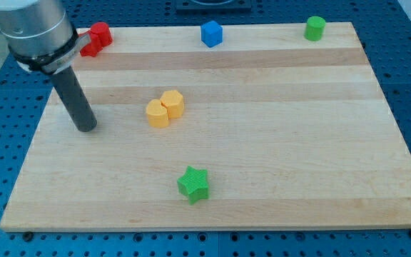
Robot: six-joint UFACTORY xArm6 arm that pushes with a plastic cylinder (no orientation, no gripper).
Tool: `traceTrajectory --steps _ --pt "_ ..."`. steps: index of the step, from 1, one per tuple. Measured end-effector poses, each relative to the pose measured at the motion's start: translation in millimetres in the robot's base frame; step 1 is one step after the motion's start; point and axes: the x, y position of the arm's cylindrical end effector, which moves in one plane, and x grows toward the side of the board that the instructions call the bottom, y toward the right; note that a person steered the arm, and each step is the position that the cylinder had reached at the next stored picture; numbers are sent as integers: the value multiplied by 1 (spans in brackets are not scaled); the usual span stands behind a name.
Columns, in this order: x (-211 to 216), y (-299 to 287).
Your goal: Point the arm to the right of the red star
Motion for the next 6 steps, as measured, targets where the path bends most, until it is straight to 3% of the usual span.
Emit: traceTrajectory --steps 3,6 --pt "-24 -44" --pt "-28 -35"
